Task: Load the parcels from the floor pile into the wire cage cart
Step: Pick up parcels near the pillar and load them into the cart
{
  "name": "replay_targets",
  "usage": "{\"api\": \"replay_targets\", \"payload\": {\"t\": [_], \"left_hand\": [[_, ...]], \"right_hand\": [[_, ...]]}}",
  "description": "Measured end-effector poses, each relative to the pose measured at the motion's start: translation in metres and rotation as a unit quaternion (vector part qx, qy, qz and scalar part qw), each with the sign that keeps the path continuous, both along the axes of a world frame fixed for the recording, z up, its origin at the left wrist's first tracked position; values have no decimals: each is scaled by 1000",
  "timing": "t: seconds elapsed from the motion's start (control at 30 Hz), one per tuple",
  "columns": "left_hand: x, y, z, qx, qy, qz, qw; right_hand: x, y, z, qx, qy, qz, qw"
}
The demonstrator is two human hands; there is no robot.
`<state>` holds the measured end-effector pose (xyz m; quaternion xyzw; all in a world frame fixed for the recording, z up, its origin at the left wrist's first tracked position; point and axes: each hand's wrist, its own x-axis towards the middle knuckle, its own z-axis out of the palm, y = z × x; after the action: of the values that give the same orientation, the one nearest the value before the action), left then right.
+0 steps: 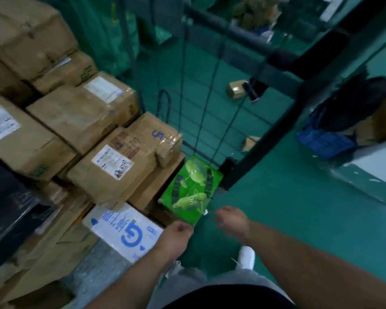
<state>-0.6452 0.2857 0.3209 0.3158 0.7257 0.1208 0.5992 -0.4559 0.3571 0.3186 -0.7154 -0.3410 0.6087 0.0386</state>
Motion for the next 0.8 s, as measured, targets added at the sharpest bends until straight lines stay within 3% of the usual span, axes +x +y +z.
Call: {"api": "replay_targets", "payload": {"t": [0.1,0.27,0.53,0.8], "left_hand": [[51,28,11,37,-3,-54,998],[163,68,27,79,-12,-108,991],[356,110,29,31,-25,-82,996],[447,167,45,13,-12,-67,998]], "right_hand": [[63,6,11,-24,36,-17,999],[165,18,21,49,-4,-49,998],[349,41,35,82,22,-115,990],[469,76,27,70,22,-171,983]]}}
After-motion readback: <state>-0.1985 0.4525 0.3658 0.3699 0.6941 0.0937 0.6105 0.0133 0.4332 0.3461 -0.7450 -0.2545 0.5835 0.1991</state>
